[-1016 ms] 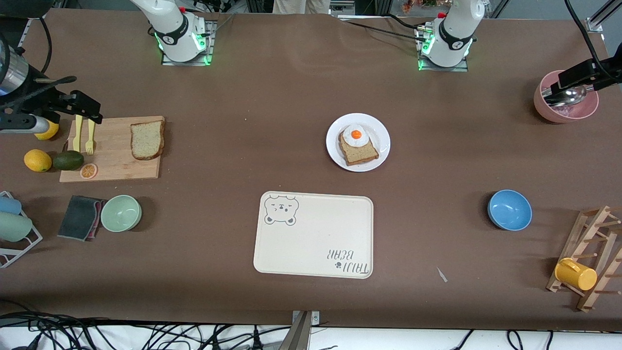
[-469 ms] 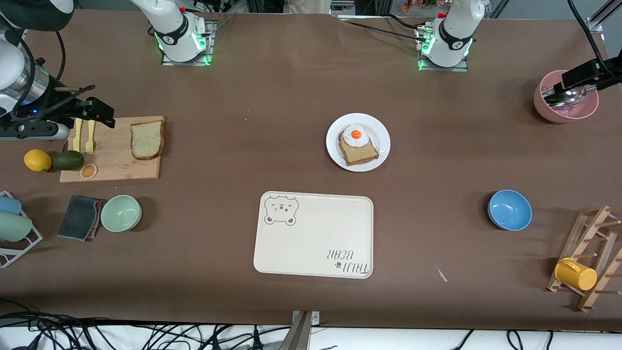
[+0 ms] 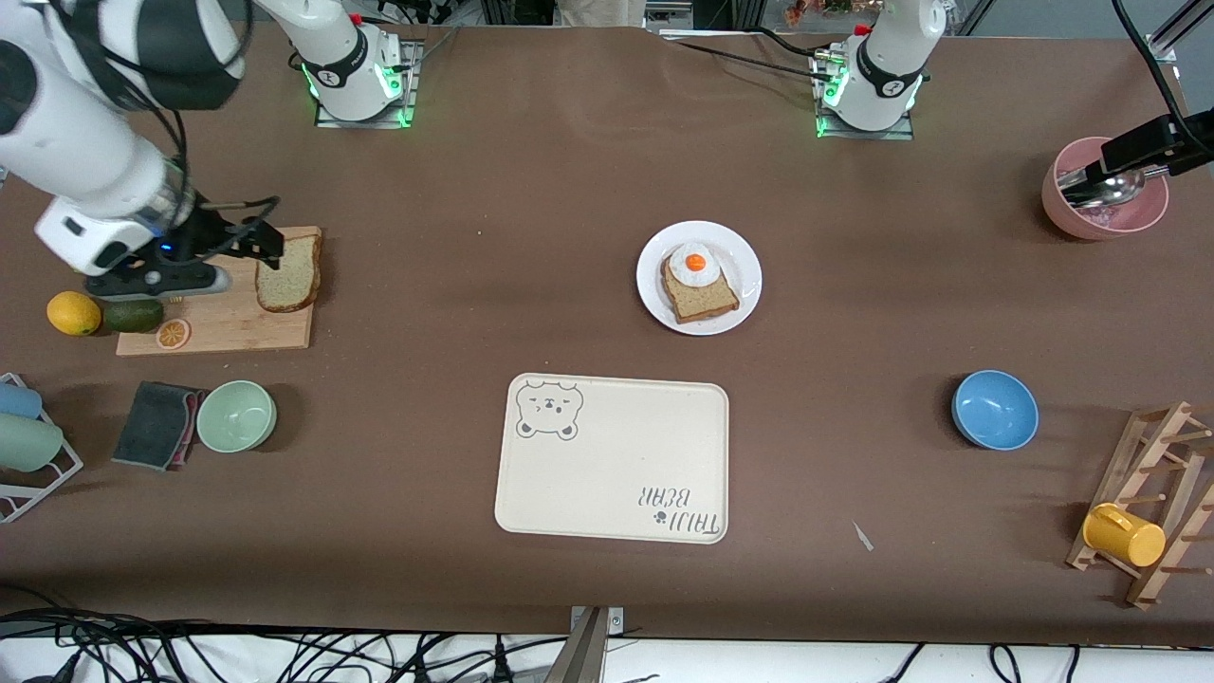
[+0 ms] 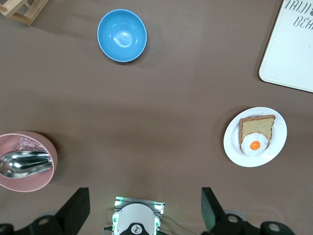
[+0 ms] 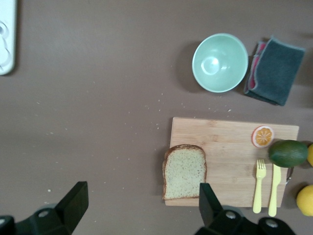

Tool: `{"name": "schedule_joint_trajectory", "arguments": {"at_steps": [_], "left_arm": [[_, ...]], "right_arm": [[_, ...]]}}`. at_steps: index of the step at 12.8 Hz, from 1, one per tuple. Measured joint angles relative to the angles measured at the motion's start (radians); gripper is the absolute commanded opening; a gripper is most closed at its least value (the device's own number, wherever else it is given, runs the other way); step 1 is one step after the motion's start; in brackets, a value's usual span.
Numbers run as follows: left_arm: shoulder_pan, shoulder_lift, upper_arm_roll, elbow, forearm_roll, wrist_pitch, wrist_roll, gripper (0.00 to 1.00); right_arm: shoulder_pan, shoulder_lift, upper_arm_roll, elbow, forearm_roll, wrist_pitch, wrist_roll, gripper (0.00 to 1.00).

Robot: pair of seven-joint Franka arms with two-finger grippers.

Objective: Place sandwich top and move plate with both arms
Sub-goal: 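Move the right gripper over the bread slice on the cutting board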

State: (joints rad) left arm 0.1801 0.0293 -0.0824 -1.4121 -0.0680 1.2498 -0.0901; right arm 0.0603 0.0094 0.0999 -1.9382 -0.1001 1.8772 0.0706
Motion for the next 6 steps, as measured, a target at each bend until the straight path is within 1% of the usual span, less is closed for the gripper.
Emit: {"name": "schedule_joint_trajectory", "arguments": {"at_steps": [2,3,6], "left_arm": [[0.002,0.0,0.0,0.0,0.0,0.0,0.0,1.0],[0.003,0.0,0.0,0.0,0.0,0.0,0.0,1.0],[0.006,0.0,0.001,0.0,0.0,0.0,0.0,1.0]], "right_arm": [[0.001,0.004,0.03,-0.112,-0.033,0.086,0.097,1.0],[0.002,0.008,0.057,-0.153,-0.073,0.109,0.15,1.0],[0.01,0.018,0.117,-0.214,-0.165,0.119,0.256,1.0]]}}
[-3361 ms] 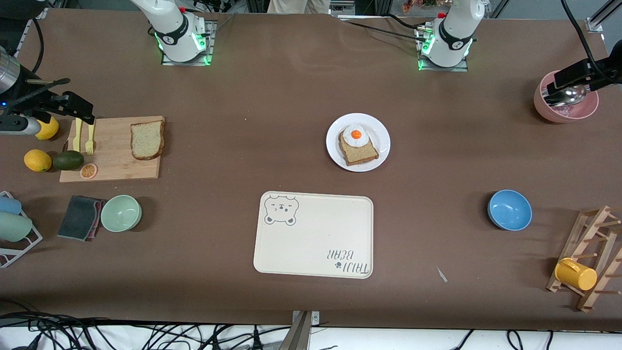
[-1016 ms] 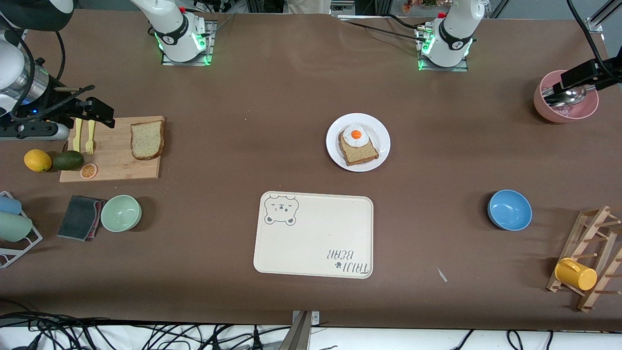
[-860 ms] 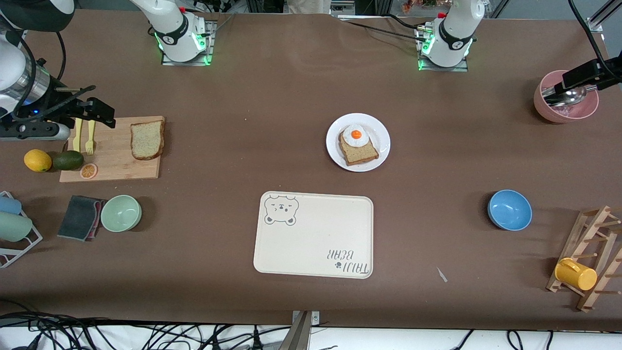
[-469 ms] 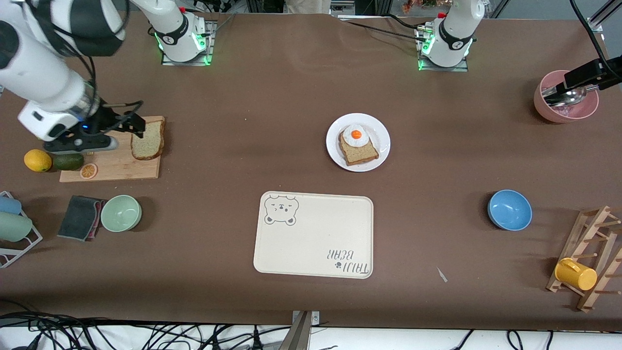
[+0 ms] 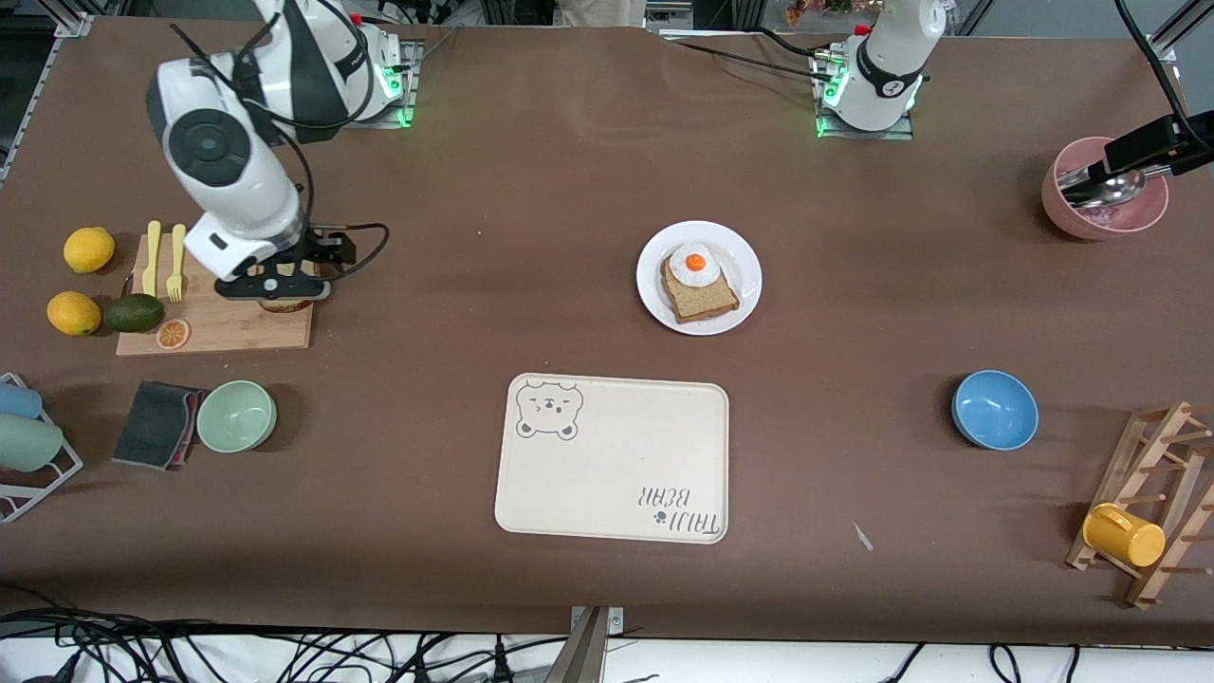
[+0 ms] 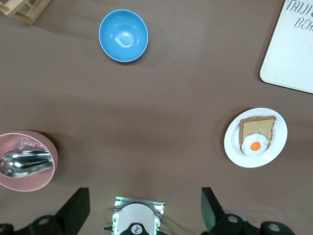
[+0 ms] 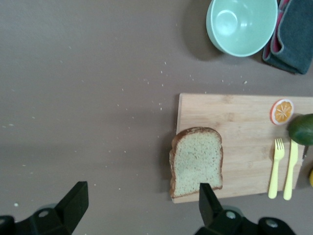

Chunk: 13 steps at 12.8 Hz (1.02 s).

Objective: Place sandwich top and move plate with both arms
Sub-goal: 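Move the right gripper over the bread slice on the cutting board, then lower the right gripper and grasp the bread slice edge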

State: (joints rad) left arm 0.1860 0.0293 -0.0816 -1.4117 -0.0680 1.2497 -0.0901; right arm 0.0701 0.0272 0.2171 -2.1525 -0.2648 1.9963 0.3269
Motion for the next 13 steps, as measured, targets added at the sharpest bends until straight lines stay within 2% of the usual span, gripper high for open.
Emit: {"name": "schedule_joint_trajectory", "arguments": {"at_steps": [4,8,11,13], "left_arm": [[0.001,0.0,0.0,0.0,0.0,0.0,0.0,1.0],[0.001,0.0,-0.001,0.0,0.0,0.0,0.0,1.0],[0.001,0.0,-0.003,0.0,0.0,0.0,0.0,1.0],[0.0,0.0,-0.005,0.0,0.0,0.0,0.0,1.0]], "right_arm": [[0.0,0.02,0.04,-0.022,-0.052,0.002,0.066,1.0],[0.0,0.053,0.043,-0.037,-0.071,0.019,0.068,1.0],[0.0,0.081,0.046,-0.044,-0.152,0.02,0.069,1.0],[0.0,0.098,0.049,-0.045,-0.169,0.022,0.069,1.0]]}}
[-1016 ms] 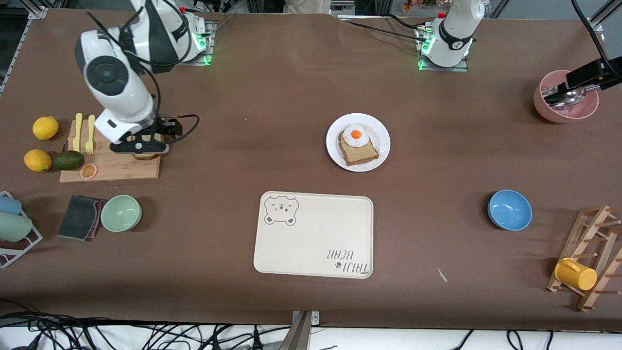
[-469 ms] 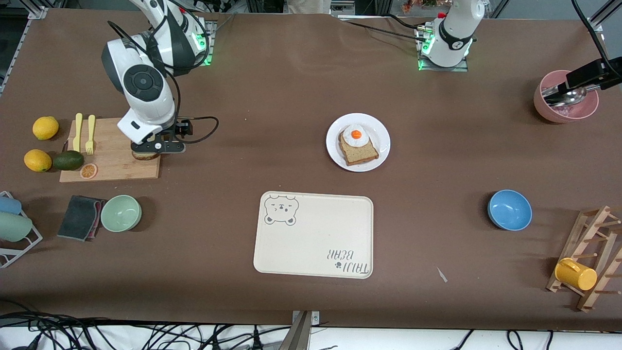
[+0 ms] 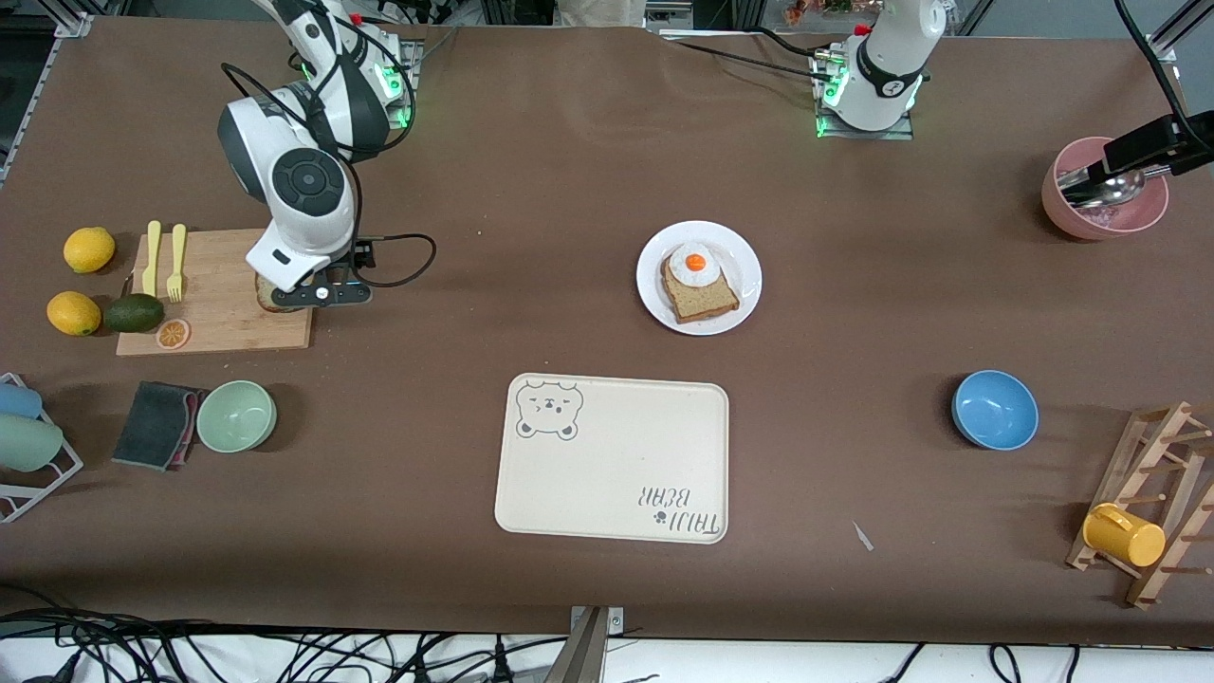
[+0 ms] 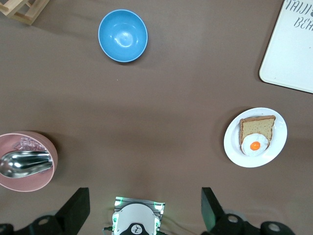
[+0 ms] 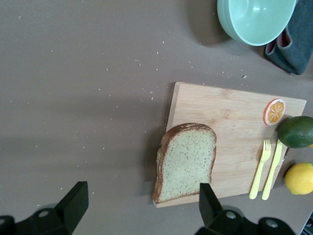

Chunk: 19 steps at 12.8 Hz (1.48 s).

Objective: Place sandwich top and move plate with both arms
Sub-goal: 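Lower the right gripper and grasp the bread slice edge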

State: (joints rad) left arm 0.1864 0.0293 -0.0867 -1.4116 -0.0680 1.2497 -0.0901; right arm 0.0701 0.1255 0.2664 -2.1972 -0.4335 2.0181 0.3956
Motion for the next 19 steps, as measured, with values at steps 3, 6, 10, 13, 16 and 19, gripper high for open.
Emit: {"name": "schedule_joint_trajectory", "arguments": {"at_steps": [3,6,10,13,16,19], "left_arm": [[0.0,0.0,-0.002,0.0,0.0,0.0,0.0,1.0],[0.0,0.0,-0.002,0.0,0.0,0.0,0.0,1.0],[0.0,0.0,-0.002,0.0,0.0,0.0,0.0,1.0],[0.0,0.0,-0.002,0.0,0.0,0.0,0.0,1.0],[0.0,0.0,-0.002,0.0,0.0,0.0,0.0,1.0],[0.0,0.0,-0.001,0.0,0.0,0.001,0.0,1.0]], "right_arm": [[0.0,0.014,0.002,0.0,-0.002,0.0,0.011,1.0],[0.0,0.022,0.006,-0.002,-0.003,0.0,0.084,1.0],[0.0,0.036,0.016,-0.019,-0.005,0.006,0.118,1.0],[-0.002,0.055,0.009,-0.082,-0.072,0.007,0.152,0.99],[-0.003,0.082,-0.045,-0.122,-0.127,0.05,0.193,0.99],[-0.012,0.13,-0.108,-0.123,-0.167,0.099,0.193,0.96]]}}
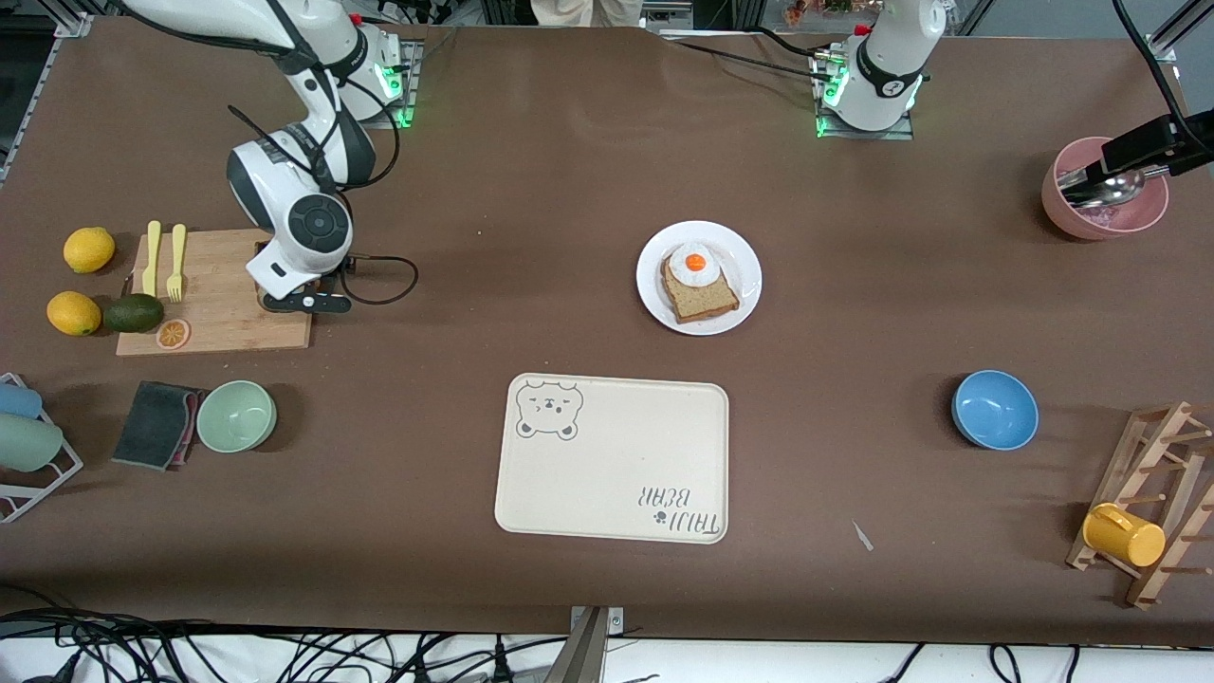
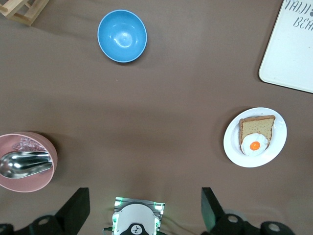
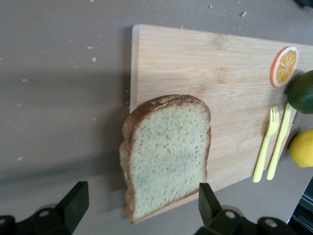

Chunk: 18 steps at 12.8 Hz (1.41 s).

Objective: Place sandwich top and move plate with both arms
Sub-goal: 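Lower the right gripper and grasp the bread slice edge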

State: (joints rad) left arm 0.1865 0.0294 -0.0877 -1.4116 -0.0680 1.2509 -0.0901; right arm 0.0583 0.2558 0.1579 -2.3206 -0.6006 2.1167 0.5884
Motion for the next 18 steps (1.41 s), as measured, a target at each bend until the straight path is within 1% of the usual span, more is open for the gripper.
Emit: {"name": "schedule_joint_trajectory", "arguments": {"at_steps": [1,3,4,5,6,7,8,9,10,12,14,15,18], "left_arm": [[0.0,0.0,0.0,0.0,0.0,0.0,0.0,1.0],[0.0,0.0,0.0,0.0,0.0,0.0,0.0,1.0],[0.0,0.0,0.0,0.0,0.0,0.0,0.0,1.0],[0.0,0.0,0.0,0.0,0.0,0.0,0.0,1.0],[0.0,0.0,0.0,0.0,0.0,0.0,0.0,1.0],[0.0,0.0,0.0,0.0,0.0,0.0,0.0,1.0],[0.0,0.0,0.0,0.0,0.0,0.0,0.0,1.0],[0.0,0.0,0.0,0.0,0.0,0.0,0.0,1.0],[0.0,0.002,0.0,0.0,0.0,0.003,0.0,1.0],[0.0,0.016,0.0,-0.004,0.0,0.02,0.0,1.0],[0.0,0.037,-0.002,-0.004,0.0,0.048,0.0,1.0],[0.0,0.044,-0.003,-0.005,0.0,0.057,0.0,1.0],[0.0,0.053,-0.004,-0.022,-0.022,0.064,0.0,1.0]], "right_arm": [[0.0,0.019,-0.001,0.0,-0.003,0.009,0.0,0.95],[0.001,0.047,0.001,0.0,-0.003,0.02,0.0,0.87],[0.001,0.053,0.001,0.0,-0.004,0.02,0.0,0.84],[0.001,0.056,0.001,0.0,-0.004,0.02,0.0,0.79],[0.001,0.06,0.001,0.0,-0.006,0.02,0.0,0.71],[0.0,0.067,0.001,0.0,-0.011,0.019,0.0,0.6],[-0.001,0.075,0.0,0.0,-0.015,0.019,0.0,0.58],[-0.001,0.083,0.0,-0.001,-0.016,0.019,0.0,0.58],[-0.001,0.092,0.0,-0.001,-0.017,0.019,0.0,0.53],[-0.002,0.101,0.0,0.0,-0.021,0.017,0.0,0.26],[-0.002,0.101,0.0,0.001,-0.028,0.008,0.0,0.05],[-0.003,0.099,-0.002,0.005,-0.034,-0.001,0.0,0.0],[-0.003,0.096,0.003,0.008,-0.034,-0.026,0.0,0.0]]}}
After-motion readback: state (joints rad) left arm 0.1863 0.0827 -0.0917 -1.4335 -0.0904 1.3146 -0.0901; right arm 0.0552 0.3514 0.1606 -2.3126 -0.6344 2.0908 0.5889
